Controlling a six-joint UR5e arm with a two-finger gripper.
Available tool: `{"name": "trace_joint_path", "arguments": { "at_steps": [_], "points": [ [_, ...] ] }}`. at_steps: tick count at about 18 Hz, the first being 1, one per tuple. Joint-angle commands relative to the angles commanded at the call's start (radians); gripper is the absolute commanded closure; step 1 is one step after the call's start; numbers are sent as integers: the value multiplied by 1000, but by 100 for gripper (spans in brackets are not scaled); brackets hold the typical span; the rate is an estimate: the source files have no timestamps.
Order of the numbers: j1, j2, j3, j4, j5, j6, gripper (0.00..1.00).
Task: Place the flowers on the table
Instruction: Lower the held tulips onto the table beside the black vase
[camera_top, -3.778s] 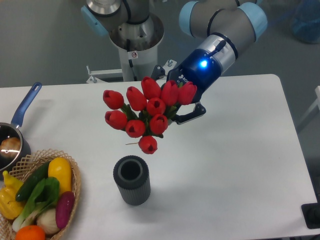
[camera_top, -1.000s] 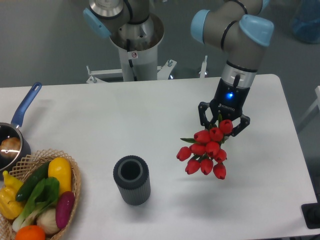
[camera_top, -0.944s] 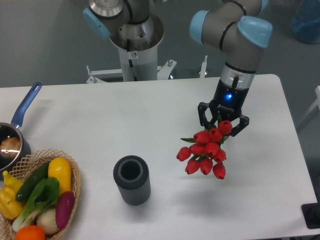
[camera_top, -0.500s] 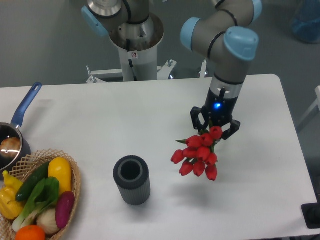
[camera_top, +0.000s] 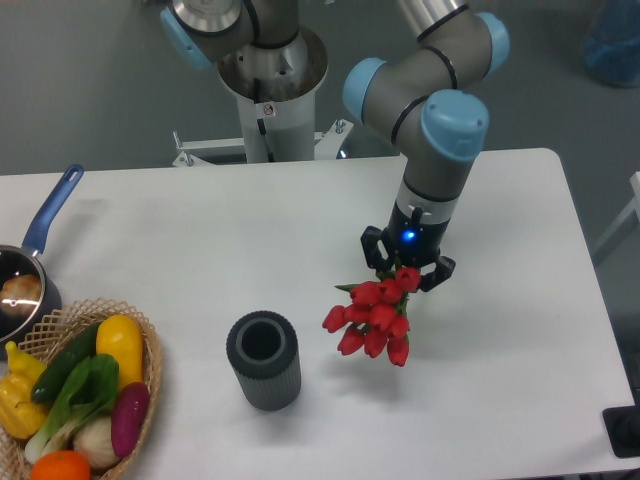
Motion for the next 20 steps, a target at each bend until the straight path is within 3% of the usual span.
{"name": "trace_joint_path", "arguments": {
  "at_steps": [20],
  "points": [
    [-29, -63, -3, 0, 57, 18, 59]
  ]
}}
